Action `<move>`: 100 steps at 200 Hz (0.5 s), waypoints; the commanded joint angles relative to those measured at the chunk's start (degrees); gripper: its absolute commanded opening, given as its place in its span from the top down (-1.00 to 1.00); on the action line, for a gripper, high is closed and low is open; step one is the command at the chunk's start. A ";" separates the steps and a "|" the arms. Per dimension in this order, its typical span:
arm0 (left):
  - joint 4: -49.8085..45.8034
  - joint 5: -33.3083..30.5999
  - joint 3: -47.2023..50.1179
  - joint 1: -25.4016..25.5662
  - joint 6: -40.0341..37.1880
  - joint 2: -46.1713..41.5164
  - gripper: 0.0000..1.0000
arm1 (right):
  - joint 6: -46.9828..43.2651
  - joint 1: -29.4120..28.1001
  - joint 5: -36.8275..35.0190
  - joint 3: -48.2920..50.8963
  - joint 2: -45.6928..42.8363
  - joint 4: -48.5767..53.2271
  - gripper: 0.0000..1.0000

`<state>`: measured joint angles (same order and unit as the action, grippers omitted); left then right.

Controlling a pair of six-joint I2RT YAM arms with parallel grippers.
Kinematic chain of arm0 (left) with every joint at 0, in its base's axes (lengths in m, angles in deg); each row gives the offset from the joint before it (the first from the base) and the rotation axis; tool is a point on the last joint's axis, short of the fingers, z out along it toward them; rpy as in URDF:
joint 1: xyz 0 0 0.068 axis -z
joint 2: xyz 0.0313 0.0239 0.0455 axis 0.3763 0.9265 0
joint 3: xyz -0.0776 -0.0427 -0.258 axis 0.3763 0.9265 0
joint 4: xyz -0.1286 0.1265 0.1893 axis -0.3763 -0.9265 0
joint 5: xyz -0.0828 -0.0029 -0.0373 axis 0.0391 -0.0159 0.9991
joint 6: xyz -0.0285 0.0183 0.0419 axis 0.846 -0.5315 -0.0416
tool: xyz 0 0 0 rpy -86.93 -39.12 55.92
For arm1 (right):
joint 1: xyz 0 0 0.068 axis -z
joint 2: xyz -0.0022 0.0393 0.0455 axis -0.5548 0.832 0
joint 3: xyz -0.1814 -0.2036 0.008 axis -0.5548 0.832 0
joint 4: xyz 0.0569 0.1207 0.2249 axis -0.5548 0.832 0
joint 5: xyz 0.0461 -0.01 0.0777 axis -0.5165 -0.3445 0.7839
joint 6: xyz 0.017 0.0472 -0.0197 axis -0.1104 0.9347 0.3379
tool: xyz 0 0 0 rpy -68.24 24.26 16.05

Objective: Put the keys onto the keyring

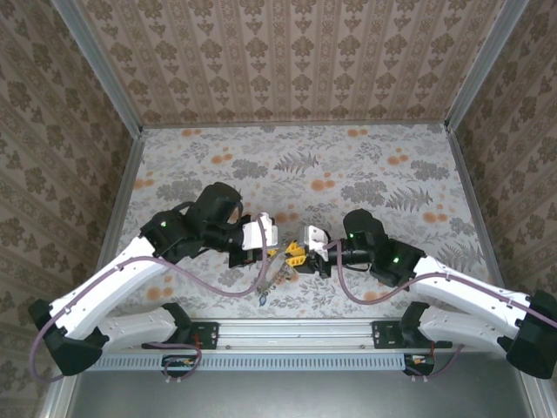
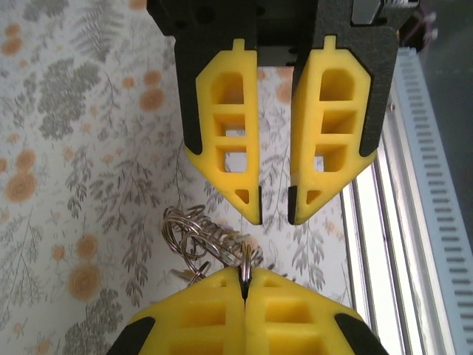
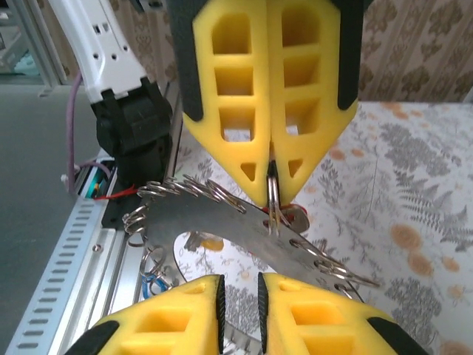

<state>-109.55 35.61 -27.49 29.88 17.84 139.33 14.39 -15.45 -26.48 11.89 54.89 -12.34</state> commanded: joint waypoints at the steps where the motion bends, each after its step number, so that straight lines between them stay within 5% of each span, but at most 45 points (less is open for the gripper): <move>1: -7.58 -4.93 -4.39 1.73 -3.65 2.14 1.00 | 1.47 -0.01 -0.57 -1.70 0.77 1.69 0.56; 39: -13.64 -9.98 -8.88 4.66 -5.34 5.97 1.00 | 9.57 -0.04 0.11 1.24 1.85 -9.12 0.53; 100: -16.36 -10.47 -12.51 5.93 -6.09 9.04 1.00 | 10.43 -0.27 2.57 1.95 4.39 -13.12 0.53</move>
<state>-124.22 25.53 -37.94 35.37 13.25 148.71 23.40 -15.45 -26.35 12.87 58.95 -21.81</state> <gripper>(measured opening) 0.060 0.232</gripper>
